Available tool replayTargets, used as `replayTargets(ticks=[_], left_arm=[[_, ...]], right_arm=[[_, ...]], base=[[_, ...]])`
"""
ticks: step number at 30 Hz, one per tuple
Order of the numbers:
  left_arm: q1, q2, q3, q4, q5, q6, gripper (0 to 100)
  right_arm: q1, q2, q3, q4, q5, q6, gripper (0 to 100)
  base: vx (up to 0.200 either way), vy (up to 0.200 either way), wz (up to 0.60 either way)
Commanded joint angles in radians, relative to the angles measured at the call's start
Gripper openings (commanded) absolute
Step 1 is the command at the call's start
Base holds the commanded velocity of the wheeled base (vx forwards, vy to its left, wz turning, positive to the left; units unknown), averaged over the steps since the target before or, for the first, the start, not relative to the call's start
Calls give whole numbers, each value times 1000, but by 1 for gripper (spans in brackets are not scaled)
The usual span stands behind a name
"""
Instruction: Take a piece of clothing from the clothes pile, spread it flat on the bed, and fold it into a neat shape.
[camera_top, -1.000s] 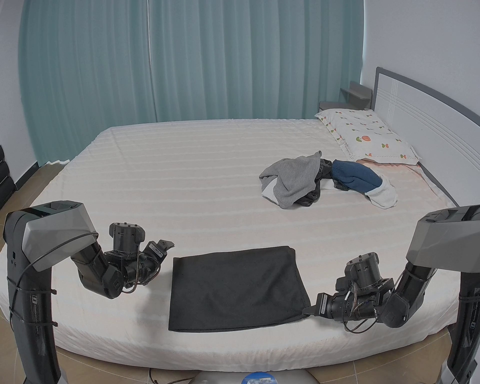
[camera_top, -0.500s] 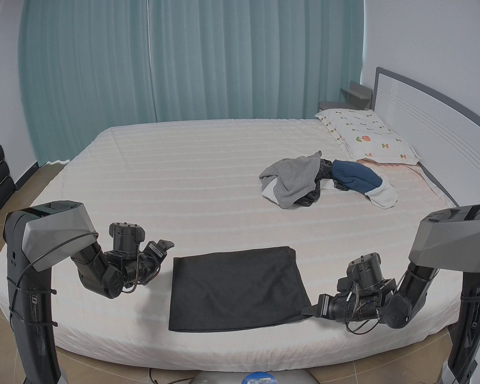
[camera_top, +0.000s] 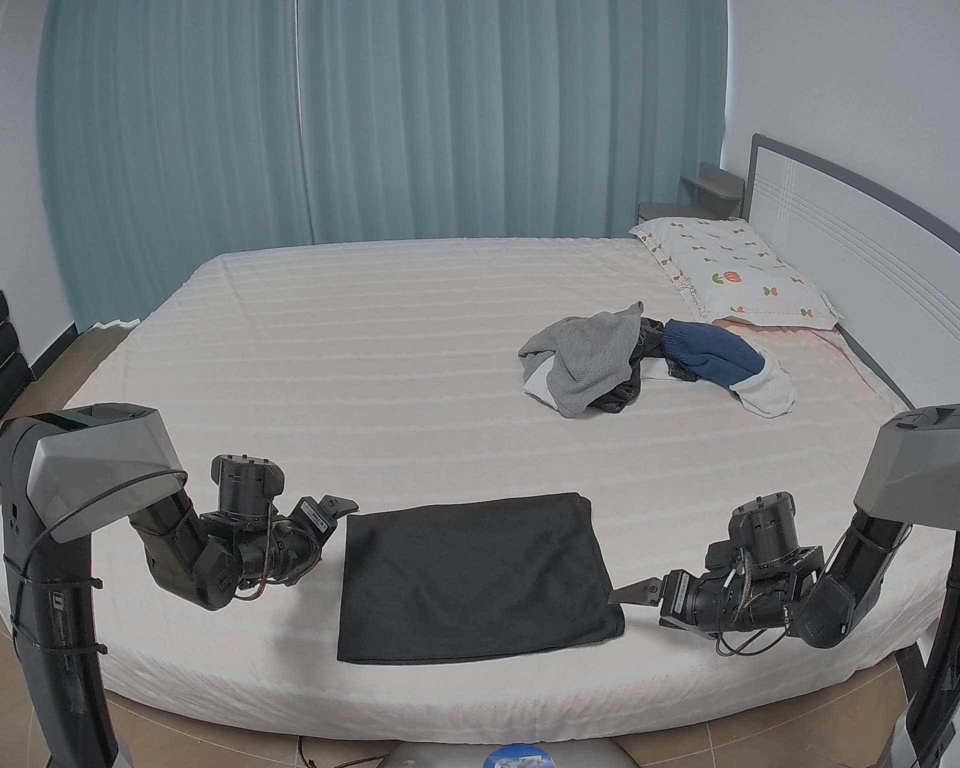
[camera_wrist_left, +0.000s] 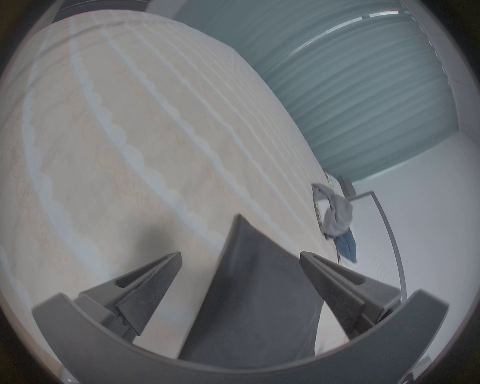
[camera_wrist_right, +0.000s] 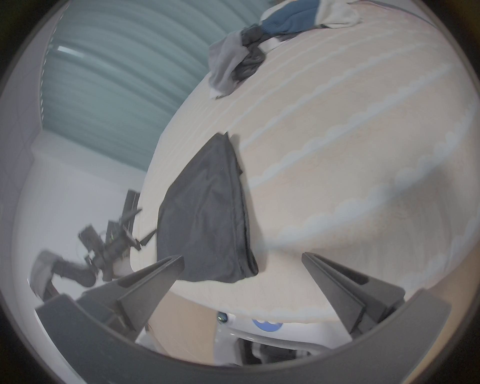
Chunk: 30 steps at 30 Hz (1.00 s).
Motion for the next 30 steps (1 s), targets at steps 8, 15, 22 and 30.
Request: replayTargets(ticks=[8, 15, 22, 30], left_arm=[[-54, -27, 72, 13, -49, 230, 100], [-92, 19, 68, 5, -23, 265, 100], [-97, 28, 57, 2, -9, 276, 100], [-97, 31, 52, 2, -9, 275, 0]], right_arm=[[-85, 36, 32, -180, 1, 159, 100], [-86, 42, 30, -180, 0, 160, 100], [-80, 40, 42, -180, -2, 160, 100], [-78, 39, 46, -182, -2, 160, 100]], base=[[0, 0, 0], [0, 0, 0], [0, 0, 0], [0, 0, 0]])
